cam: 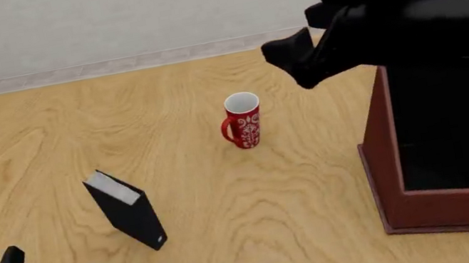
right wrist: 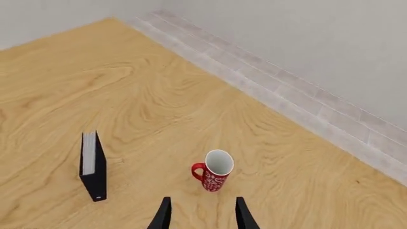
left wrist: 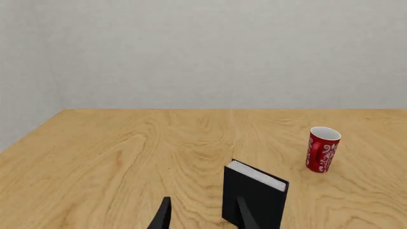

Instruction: Pick up the book and place it in the left compartment of the caddy.

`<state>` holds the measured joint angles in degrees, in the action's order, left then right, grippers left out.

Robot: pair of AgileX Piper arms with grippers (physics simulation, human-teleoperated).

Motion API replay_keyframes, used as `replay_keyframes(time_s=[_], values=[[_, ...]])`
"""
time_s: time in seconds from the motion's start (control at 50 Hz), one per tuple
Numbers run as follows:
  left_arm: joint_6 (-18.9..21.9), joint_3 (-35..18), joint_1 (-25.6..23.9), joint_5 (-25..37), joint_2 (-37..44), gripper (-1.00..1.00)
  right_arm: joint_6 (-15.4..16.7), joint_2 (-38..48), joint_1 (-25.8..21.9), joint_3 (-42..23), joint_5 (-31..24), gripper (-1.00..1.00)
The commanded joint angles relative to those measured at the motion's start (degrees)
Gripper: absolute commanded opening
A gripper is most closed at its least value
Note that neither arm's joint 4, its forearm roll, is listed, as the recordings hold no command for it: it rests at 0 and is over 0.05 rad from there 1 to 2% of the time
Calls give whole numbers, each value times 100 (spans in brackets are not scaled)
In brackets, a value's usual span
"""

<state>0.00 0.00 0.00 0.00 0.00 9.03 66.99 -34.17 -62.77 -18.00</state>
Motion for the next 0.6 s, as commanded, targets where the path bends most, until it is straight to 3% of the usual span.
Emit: replay_keyframes(time_s=[0.02, 0.6], values=[[0, 0, 0, 0, 0, 100, -98, 625, -161, -576, -300, 100], [0, 0, 0, 0, 0, 100, -182, 1530, -887, -1319, -303, 100]])
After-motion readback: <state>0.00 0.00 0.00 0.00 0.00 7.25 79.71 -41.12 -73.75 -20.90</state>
